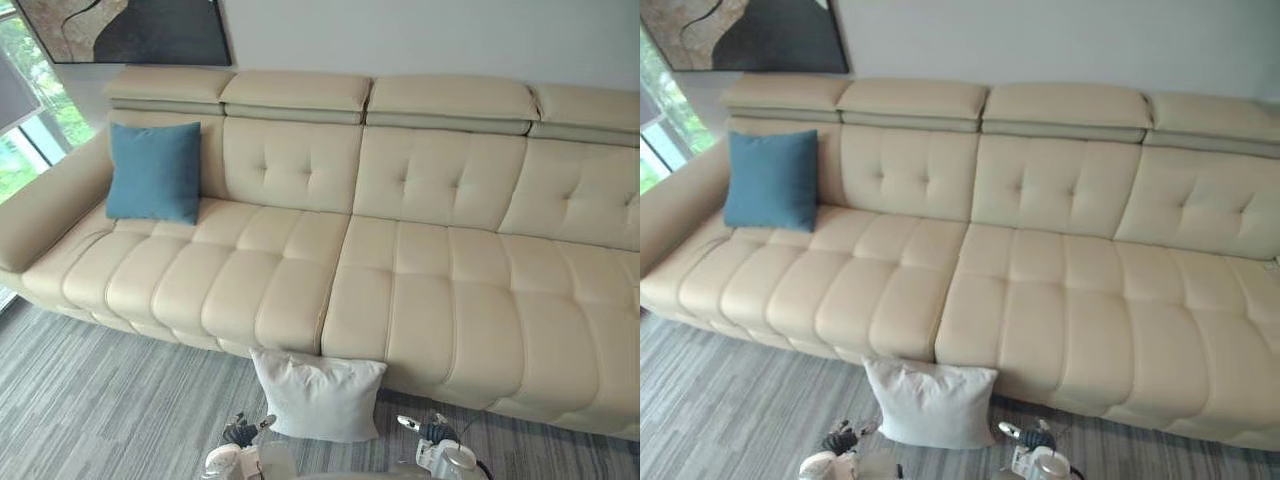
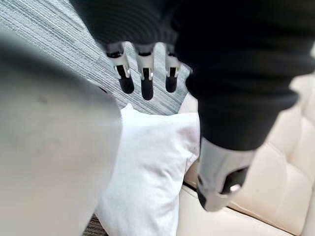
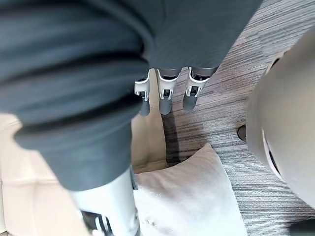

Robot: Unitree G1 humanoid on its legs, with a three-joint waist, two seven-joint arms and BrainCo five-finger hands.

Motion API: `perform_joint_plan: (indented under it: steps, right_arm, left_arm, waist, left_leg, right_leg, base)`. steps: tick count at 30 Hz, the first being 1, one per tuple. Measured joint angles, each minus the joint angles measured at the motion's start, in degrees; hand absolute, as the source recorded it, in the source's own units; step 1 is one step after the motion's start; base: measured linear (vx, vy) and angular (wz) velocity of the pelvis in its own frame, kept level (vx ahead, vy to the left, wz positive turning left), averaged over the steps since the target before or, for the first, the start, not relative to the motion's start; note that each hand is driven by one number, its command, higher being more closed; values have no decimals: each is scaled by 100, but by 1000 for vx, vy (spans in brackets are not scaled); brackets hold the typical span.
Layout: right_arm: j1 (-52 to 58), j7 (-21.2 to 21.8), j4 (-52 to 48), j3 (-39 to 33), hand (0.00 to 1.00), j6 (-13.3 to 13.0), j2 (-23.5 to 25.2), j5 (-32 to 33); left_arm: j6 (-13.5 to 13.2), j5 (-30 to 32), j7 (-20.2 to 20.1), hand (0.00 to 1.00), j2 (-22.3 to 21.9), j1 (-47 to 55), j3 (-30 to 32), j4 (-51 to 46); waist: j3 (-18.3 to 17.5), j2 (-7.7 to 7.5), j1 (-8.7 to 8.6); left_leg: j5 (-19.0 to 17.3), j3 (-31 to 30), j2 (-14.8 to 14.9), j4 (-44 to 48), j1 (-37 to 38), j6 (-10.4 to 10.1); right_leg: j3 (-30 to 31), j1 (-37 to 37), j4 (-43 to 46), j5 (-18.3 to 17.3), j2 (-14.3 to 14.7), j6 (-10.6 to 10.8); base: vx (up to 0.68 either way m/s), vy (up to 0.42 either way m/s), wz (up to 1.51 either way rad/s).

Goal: Pick up cushions and gather them together orderly.

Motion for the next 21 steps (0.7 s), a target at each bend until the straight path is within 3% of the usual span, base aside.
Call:
perform_joint_plan:
  steps: [2, 3, 7, 9, 12, 16, 17, 21]
  right_arm:
    - [10, -6, 38, 36, 0, 24, 91, -5]
    - [16, -6, 39, 62, 0, 41, 112, -6]
    - [-12, -55, 46, 193, 0, 46, 113, -38]
    - [-188, -124, 45, 222, 0, 41, 72, -30]
    - [-630, -279, 34, 246, 0, -7, -162, 75]
    - [-1387, -511, -27, 119, 0, -105, -549, 397]
    - [-1610, -566, -38, 68, 0, -132, -631, 446]
    - [-2220, -692, -75, -106, 0, -177, -750, 646]
  left_arm:
    - [0, 16, 16, 0, 185, 10, -17, 17]
    - [1, 36, 25, 0, 222, -5, -55, 31]
    - [0, 39, 136, 0, 261, -38, -194, 63]
    - [-1, 18, 167, 0, 281, -180, -231, 51]
    - [-21, -263, 316, 0, 279, -579, -223, -146]
    - [-54, -705, 563, 0, 451, -1347, 110, -544]
    - [-66, -781, 640, 0, 499, -1593, 270, -607]
    - [-132, -1062, 747, 0, 785, -2355, 637, -758]
  waist:
    - [-74, -267, 43]
    - [-83, -317, 43]
    - [-61, -314, 78]
    - [184, -252, 87]
    - [520, -175, 107]
    - [1004, -213, 121]
    - [1158, -191, 118]
    - [1428, -179, 114]
  left_leg:
    - [91, 42, -301, -345, 186, 52]
    - [78, 83, -347, -342, 179, 77]
    - [36, 102, -560, -287, 167, 160]
    - [21, 66, -587, -127, 60, 186]
    - [-9, -112, -567, 637, -908, 238]
    - [-140, -309, -551, 1775, -2464, 320]
    - [-222, -395, -549, 2042, -2826, 290]
    - [-344, -579, -490, 2639, -3939, 249]
  right_leg:
    - [149, -76, -52, 8, -186, 180]
    - [170, -70, -95, 42, -229, 228]
    - [225, -38, -126, 108, -417, 338]
    - [236, -209, 189, 107, -482, 338]
    - [235, -1171, 1117, 31, -546, 302]
    - [358, -2681, 2431, -391, -678, 213]
    - [369, -2962, 2652, -588, -690, 193]
    - [437, -4069, 3347, -819, -668, 180]
  base:
    - [131, 146, -8]
    - [118, 121, -3]
    - [104, 135, -4]
    - [-33, 62, 8]
    - [-138, 20, 21]
    - [-261, -48, 24]
    - [-282, -73, 18]
    - [-346, -53, 4]
